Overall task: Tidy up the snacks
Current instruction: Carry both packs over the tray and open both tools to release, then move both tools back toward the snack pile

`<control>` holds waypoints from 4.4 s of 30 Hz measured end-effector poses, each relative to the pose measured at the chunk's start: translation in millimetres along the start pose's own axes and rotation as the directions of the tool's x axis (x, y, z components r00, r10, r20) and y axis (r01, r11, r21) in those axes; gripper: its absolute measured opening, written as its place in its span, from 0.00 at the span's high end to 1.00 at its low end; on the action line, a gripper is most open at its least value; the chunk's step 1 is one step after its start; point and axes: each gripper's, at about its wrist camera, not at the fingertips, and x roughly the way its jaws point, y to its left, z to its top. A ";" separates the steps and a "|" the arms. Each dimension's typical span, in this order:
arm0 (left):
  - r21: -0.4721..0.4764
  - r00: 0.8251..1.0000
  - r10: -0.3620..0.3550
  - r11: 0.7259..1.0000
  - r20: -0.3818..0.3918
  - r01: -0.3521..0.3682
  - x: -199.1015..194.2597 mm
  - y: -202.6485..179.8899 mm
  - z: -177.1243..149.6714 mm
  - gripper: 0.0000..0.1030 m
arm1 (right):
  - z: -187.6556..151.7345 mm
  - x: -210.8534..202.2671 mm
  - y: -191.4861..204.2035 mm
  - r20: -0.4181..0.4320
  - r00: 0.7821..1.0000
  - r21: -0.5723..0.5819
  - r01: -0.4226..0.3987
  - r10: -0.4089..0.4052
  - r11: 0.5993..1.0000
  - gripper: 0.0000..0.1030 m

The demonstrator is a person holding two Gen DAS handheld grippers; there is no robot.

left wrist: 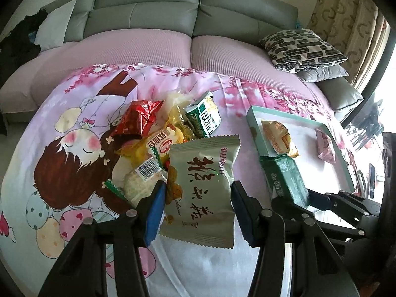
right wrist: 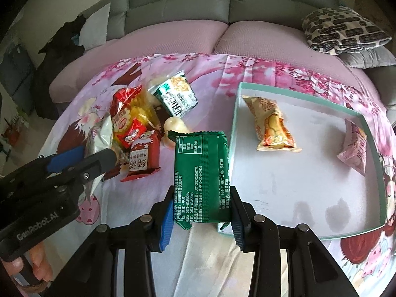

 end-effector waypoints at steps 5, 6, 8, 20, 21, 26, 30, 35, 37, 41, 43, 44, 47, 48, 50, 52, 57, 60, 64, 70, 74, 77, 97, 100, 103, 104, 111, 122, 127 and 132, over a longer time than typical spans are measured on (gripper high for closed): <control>0.022 1.000 0.010 1.000 -0.008 -0.010 3.5 -11.3 4.0 0.47 | 0.7 -11.2 -25.2 0.025 0.999 0.049 0.022 -0.024 0.999 0.59; 0.031 1.000 0.006 1.000 -0.008 -0.006 4.0 -15.8 5.7 0.47 | 0.9 -13.5 -33.8 0.029 0.999 0.066 0.034 -0.036 0.997 0.59; 0.051 1.000 -0.008 0.999 -0.006 0.008 5.4 -26.5 9.3 0.47 | -0.1 -18.2 -54.6 0.034 0.997 0.108 0.062 -0.066 0.992 0.59; 0.250 0.995 -0.088 0.963 -0.045 0.096 23.2 -120.9 23.1 0.47 | -15.2 -35.5 -160.0 0.018 0.981 0.322 0.179 -0.195 0.930 0.59; 0.269 0.994 -0.093 0.958 -0.051 0.103 26.0 -129.7 23.9 0.47 | -17.4 -36.8 -168.6 0.018 0.979 0.338 0.187 -0.205 0.923 0.59; 0.332 0.992 -0.106 0.935 -0.075 0.125 39.1 -163.5 27.9 0.47 | -24.1 -42.5 -201.4 0.013 0.970 0.405 0.218 -0.244 0.888 0.59; 0.361 0.990 -0.107 0.923 -0.093 0.134 50.5 -183.3 31.7 0.47 | -27.6 -45.6 -220.1 0.012 0.964 0.441 0.233 -0.265 0.867 0.59; 0.393 0.987 -0.109 0.908 -0.119 0.147 63.0 -205.4 31.1 0.47 | -30.9 -44.0 -234.5 -0.001 0.962 0.468 0.243 -0.274 0.850 0.59; 0.397 0.986 -0.109 0.905 -0.130 0.152 68.6 -211.8 30.5 0.47 | -31.6 -41.0 -237.5 -0.007 0.962 0.471 0.244 -0.274 0.847 0.59; 0.385 0.986 -0.094 0.912 -0.137 0.140 81.4 -217.7 30.8 0.46 | -30.4 -32.7 -244.2 -0.016 0.964 0.477 0.240 -0.265 0.846 0.59; 0.372 0.987 -0.081 0.919 -0.140 0.128 88.4 -217.9 31.0 0.47 | -29.9 -30.4 -244.8 -0.019 0.964 0.475 0.242 -0.265 0.846 0.59; 0.369 0.987 -0.079 0.921 -0.142 0.127 90.4 -217.6 30.4 0.46 | -29.5 -29.3 -245.5 -0.021 0.964 0.474 0.242 -0.264 0.847 0.59; 0.369 0.986 -0.075 0.921 -0.150 0.126 93.9 -218.3 26.6 0.46 | -29.2 -27.5 -246.2 -0.026 0.964 0.474 0.247 -0.266 0.845 0.59; 0.371 0.986 -0.075 0.920 -0.150 0.126 93.9 -219.0 25.8 0.46 | -29.4 -27.0 -246.7 -0.027 0.963 0.474 0.247 -0.266 0.845 0.59; 0.375 0.986 -0.078 0.918 -0.146 0.129 92.4 -220.3 24.2 0.46 | -29.9 -26.5 -246.5 -0.031 0.963 0.474 0.251 -0.269 0.844 0.59; 0.375 0.985 -0.083 0.917 -0.148 0.134 92.1 -221.1 23.6 0.46 | -30.6 -25.5 -246.8 -0.036 0.962 0.474 0.254 -0.269 0.843 0.59; 0.375 0.985 -0.079 0.917 -0.155 0.132 90.8 -218.1 22.5 0.46 | -30.2 -25.9 -246.7 -0.033 0.962 0.472 0.253 -0.270 0.844 0.59; 0.365 0.986 -0.085 0.921 -0.142 0.132 84.3 -211.6 24.4 0.42 | -29.3 -28.5 -245.0 -0.028 0.961 0.469 0.257 -0.276 0.845 0.59; 0.336 0.989 -0.094 0.933 -0.116 0.128 75.1 -202.5 29.7 0.38 | -28.6 -31.6 -243.1 -0.024 0.960 0.462 0.258 -0.279 0.848 0.59; 0.281 0.994 -0.058 0.956 -0.097 0.083 74.9 -182.6 34.7 0.25 | -29.7 -33.1 -238.5 -0.011 0.967 0.466 0.231 -0.255 0.854 0.24; 0.209 0.997 0.002 0.978 -0.075 0.014 80.8 -158.5 36.6 0.12 | -28.6 -34.4 -233.7 0.005 0.970 0.454 0.214 -0.243 0.865 0.17; 0.162 0.998 0.036 0.986 -0.048 -0.028 80.6 -142.3 38.1 0.07 | -27.8 -33.8 -229.7 0.019 0.974 0.445 0.195 -0.227 0.874 0.02; 0.022 0.992 0.114 0.993 0.054 -0.116 58.8 -83.6 48.3 0.06 | -22.8 -26.4 -198.0 0.028 0.981 0.372 0.168 -0.192 0.913 0.00; 0.014 0.988 0.141 0.990 0.069 -0.142 50.1 -70.2 50.5 0.06 | -19.5 -26.7 -190.2 0.031 0.983 0.356 0.159 -0.182 0.921 0.00; 0.008 0.982 0.170 0.985 0.079 -0.172 40.8 -55.1 51.6 0.06 | -14.5 -27.5 -180.1 0.039 0.986 0.342 0.139 -0.162 0.929 0.00; 0.003 0.978 0.189 0.982 0.083 -0.190 36.6 -47.3 51.8 0.06 | -12.5 -27.6 -175.9 0.041 0.987 0.335 0.134 -0.156 0.933 0.00; -0.101 0.959 0.272 0.960 0.086 -0.263 14.5 9.9 47.9 0.06 | -1.6 -21.5 -143.7 0.032 0.992 0.281 0.108 -0.121 0.954 0.00; -0.324 0.920 0.392 0.873 0.023 -0.364 -8.2 105.6 17.8 0.06 | 19.3 -9.2 -78.1 0.030 0.998 0.160 0.043 -0.049 0.986 0.00; -0.369 0.922 0.388 0.858 0.008 -0.358 -12.4 126.8 7.4 0.06 | 27.6 1.5 -42.7 0.022 1.000 0.097 -0.007 0.005 0.995 0.00; -0.397 0.931 0.365 0.856 0.010 -0.331 -13.9 137.4 1.6 0.06 | 30.1 15.7 -7.7 -0.006 0.999 0.032 -0.041 0.041 0.999 0.00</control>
